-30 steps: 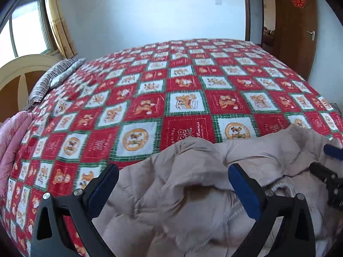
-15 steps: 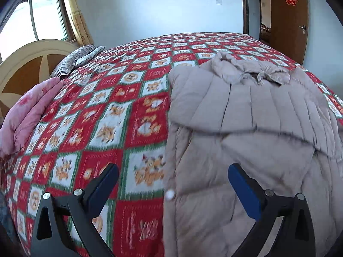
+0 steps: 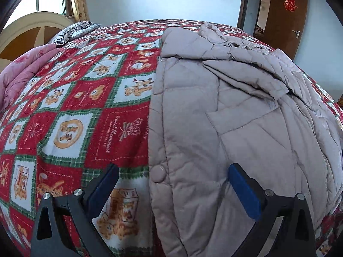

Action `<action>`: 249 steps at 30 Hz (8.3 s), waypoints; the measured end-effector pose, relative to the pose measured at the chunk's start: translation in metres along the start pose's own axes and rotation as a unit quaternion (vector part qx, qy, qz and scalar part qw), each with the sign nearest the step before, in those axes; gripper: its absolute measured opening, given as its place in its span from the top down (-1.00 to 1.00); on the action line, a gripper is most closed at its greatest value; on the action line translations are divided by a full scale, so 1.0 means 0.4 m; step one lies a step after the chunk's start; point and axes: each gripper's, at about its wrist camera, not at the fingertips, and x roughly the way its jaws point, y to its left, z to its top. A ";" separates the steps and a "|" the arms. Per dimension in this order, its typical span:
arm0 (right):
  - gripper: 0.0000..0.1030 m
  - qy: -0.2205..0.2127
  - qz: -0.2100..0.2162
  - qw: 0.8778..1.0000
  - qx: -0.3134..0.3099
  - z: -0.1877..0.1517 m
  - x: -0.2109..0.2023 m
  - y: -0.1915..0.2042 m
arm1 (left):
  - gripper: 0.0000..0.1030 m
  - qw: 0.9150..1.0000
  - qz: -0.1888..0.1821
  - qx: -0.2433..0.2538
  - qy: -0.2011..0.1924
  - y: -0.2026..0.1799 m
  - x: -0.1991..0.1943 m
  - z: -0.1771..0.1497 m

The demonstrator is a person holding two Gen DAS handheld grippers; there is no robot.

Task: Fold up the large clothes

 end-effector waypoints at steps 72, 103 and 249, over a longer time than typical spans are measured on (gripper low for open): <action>0.75 -0.098 0.209 0.942 0.245 0.503 0.114 -0.167 | 0.67 0.917 -0.352 -0.190 0.006 0.185 0.207 0.433; -0.37 -0.124 0.205 0.935 0.260 0.596 0.214 -0.142 | -0.92 0.964 -0.136 -0.176 -0.147 0.159 -0.005 0.496; -1.00 -0.167 -0.084 0.975 -0.117 0.254 0.189 0.441 | -0.98 0.981 0.124 -0.126 -0.075 0.015 -0.018 0.131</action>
